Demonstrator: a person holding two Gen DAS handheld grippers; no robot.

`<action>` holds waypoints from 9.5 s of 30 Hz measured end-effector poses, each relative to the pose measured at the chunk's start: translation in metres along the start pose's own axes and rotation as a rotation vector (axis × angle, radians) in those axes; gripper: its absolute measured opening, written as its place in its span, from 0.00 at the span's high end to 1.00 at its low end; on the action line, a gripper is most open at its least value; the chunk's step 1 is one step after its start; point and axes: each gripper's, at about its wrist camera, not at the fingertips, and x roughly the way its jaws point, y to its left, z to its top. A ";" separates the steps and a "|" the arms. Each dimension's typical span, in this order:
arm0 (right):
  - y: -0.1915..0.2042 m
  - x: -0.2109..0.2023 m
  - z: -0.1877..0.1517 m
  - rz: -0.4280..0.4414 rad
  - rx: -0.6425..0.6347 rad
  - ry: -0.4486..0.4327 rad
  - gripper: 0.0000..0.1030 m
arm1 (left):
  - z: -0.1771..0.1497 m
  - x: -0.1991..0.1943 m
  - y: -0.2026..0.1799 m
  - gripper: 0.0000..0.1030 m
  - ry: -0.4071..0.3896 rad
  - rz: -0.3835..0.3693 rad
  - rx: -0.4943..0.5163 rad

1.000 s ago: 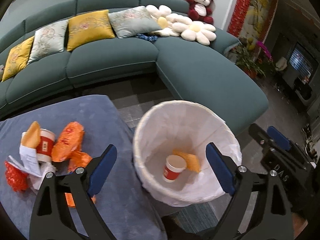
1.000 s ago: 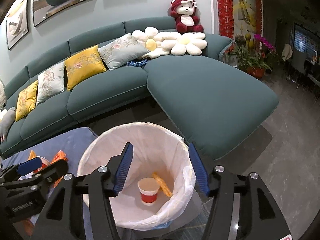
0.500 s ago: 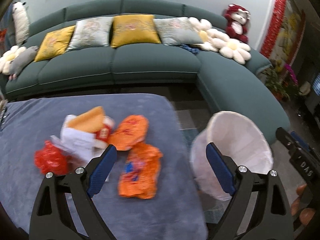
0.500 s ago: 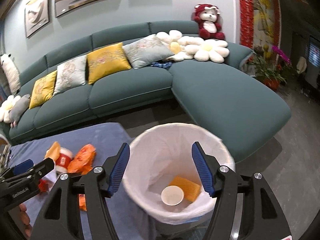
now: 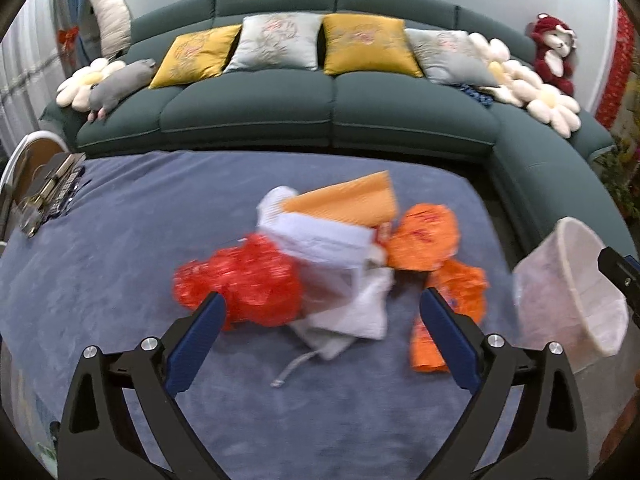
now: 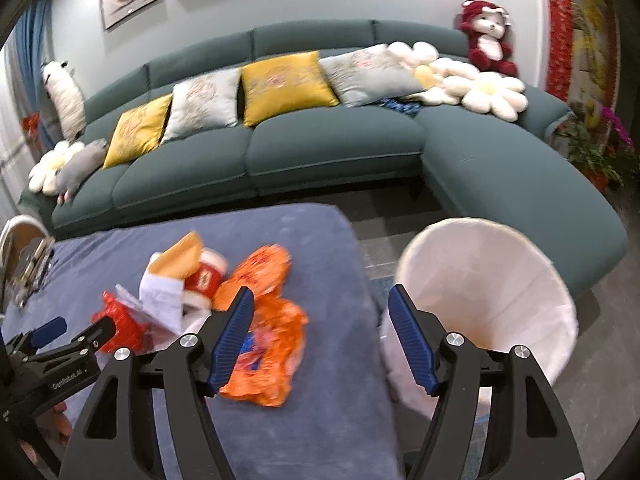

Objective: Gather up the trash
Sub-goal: 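Grasp the red plastic bag with the left tool while the right tool grasps the orange bag, then move over the wastebasket and open the left tool to drop the red bag, then open the right tool to drop the orange bag into the wastebasket, then grasp the white papers with the left tool while the right tool grasps the orange bag, then carry papers over the wastebasket and open the left tool, then lower the orange bag into the wastebasket and open the right tool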

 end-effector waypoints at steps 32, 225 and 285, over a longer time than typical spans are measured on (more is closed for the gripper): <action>0.023 0.127 -0.058 -0.058 0.008 0.277 0.35 | -0.017 0.082 0.068 0.64 0.087 0.048 -0.054; 0.011 0.058 0.005 0.092 0.102 0.090 0.94 | 0.027 0.009 -0.034 0.96 0.131 -0.033 -0.130; -0.227 -0.040 -0.026 -0.105 0.346 -0.029 0.88 | 0.016 -0.040 -0.313 0.43 0.073 -0.263 0.259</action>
